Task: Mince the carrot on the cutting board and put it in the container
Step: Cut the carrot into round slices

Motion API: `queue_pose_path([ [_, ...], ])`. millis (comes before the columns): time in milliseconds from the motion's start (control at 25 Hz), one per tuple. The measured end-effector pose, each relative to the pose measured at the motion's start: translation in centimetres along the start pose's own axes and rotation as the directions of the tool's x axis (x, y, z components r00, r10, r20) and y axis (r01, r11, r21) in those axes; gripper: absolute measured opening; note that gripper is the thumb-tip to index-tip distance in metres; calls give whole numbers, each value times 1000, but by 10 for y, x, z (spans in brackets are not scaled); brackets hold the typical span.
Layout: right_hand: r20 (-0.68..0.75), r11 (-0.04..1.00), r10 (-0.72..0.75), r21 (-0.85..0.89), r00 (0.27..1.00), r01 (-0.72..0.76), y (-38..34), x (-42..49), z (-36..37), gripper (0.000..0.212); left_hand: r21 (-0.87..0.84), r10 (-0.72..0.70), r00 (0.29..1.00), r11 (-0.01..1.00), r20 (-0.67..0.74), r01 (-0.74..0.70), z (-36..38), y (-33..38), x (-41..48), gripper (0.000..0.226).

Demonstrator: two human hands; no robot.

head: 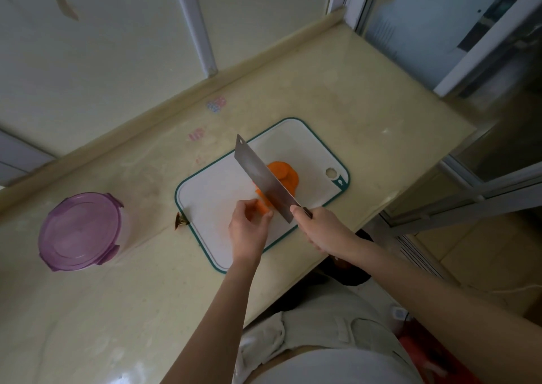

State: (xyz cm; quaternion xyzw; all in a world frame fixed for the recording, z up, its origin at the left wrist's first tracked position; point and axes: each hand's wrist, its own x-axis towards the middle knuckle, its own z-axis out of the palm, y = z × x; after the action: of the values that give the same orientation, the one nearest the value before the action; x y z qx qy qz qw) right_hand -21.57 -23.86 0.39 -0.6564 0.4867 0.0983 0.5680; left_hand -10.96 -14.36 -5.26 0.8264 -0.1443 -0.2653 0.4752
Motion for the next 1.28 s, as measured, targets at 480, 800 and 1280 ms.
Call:
queue_pose_path([
  [480, 25, 989, 120, 86, 993, -121, 14, -2, 13, 45, 131, 11, 1000, 991, 11, -12, -6, 6, 0, 42],
  [800, 49, 991, 106, 82, 993, -110, 8, 3, 26, 45, 53, 42, 998, 998, 36, -43, -4, 9, -3, 32],
  [1280, -11, 998, 14, 68, 1000, -14, 24, -13, 14, 50, 13, -8, 1000, 1000, 23, 8, -5, 4, -2, 28],
])
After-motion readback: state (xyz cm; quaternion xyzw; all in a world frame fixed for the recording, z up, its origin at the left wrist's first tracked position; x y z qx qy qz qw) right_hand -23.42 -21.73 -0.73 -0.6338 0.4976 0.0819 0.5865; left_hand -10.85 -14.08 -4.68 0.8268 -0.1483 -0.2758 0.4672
